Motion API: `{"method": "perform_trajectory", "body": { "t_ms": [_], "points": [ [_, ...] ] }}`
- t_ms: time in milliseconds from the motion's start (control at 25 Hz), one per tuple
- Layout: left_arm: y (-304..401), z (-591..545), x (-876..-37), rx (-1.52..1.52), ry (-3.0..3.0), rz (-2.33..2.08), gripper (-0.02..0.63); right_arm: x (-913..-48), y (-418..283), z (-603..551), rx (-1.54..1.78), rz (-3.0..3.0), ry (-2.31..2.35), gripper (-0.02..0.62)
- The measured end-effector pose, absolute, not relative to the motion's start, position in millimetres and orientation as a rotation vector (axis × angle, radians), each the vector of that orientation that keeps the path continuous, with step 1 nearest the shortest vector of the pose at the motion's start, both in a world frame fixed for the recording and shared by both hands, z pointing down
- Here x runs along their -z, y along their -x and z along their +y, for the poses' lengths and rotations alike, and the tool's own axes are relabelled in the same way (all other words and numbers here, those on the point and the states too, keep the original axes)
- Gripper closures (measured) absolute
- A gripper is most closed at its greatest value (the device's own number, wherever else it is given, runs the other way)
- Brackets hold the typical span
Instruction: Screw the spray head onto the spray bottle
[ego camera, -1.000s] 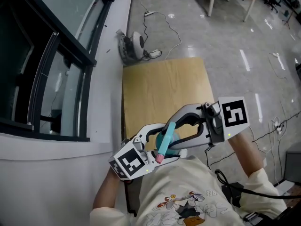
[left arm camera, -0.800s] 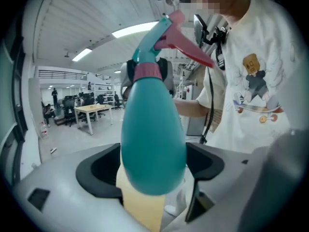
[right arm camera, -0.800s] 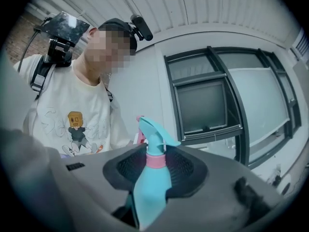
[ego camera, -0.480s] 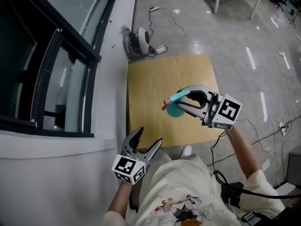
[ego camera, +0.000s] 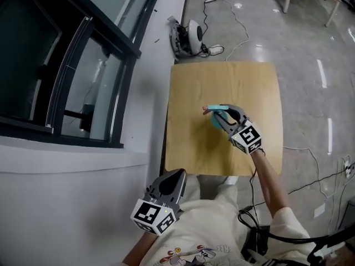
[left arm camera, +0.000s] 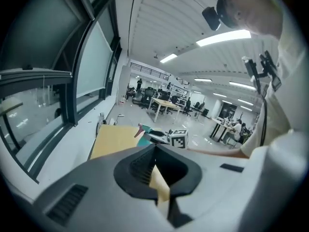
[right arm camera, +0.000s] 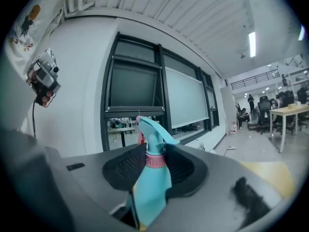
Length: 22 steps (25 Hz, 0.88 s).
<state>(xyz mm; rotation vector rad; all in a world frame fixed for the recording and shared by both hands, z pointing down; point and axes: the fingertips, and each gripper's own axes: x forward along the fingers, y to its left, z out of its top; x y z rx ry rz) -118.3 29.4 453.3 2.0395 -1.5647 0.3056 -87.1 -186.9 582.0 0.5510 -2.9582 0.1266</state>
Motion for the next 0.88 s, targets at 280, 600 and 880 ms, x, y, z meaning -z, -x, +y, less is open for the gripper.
{"method": "perform_trajectory", "body": {
  "t_ms": [280,600,880],
  "points": [
    [116,8,-462,-0.329,-2.105,-1.365,0.598,-624,99,-205,-0.086,-2.914,-0.615,0.468],
    [91,-8,-467,-0.333,-2.193,-1.188,0.598,-647,99,-199,-0.209,-2.846,-0.476,0.377],
    [84,-13,-475,-0.291,-2.154,-1.196,0.598,-648,73,-192,-0.236,-2.775,-0.441,0.334]
  ]
}}
